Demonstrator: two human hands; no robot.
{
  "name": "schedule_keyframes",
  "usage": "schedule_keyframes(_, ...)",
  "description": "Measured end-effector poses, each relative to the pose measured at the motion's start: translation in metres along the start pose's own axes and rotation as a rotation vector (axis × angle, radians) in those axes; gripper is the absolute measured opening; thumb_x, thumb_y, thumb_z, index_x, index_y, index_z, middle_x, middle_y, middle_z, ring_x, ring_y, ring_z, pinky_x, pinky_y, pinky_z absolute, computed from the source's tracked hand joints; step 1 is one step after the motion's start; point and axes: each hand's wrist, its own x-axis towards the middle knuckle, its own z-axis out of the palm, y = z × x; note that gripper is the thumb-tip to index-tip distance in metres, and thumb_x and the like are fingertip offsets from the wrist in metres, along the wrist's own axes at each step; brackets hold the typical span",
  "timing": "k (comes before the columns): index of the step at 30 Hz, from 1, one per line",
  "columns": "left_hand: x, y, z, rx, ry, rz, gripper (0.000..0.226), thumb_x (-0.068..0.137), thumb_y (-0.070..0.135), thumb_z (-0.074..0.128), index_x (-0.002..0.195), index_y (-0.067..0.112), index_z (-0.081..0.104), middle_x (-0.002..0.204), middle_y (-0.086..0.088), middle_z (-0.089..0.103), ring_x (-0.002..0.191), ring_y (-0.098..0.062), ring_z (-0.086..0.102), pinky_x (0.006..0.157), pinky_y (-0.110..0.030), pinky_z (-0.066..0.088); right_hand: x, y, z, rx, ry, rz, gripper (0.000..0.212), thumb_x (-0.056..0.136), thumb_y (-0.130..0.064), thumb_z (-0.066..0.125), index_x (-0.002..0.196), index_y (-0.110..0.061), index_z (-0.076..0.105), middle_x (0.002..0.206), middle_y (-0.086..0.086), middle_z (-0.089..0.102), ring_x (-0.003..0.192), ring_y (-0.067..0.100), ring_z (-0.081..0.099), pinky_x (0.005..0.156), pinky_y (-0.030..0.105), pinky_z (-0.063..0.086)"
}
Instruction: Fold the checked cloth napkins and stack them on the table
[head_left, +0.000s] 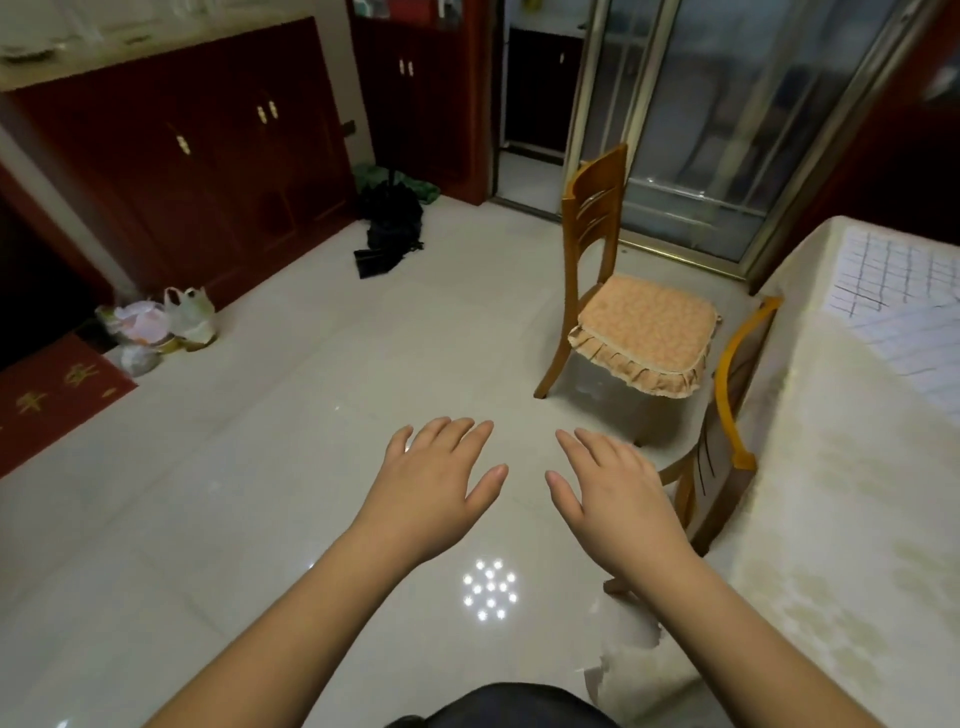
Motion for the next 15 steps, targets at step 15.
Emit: schedule_keyframes(15, 0.202, -0.057, -0.014, 0.005, -0.052, 0.259, 0.070, 0.091, 0.065, 0.007, 0.152, 0.032, 0.020, 0.156, 0.011, 0.028, 0.144, -0.011, 0.022, 0.119, -0.041, 0.014, 0.158, 0.007, -0.018, 0.032, 0.059, 0.239, 0.057, 0.102, -0.051, 0.026, 0.153, -0.027, 0.024, 0.158, -0.004, 0.029, 0.146, 0.016, 0.023, 0.120, 0.036, 0.013)
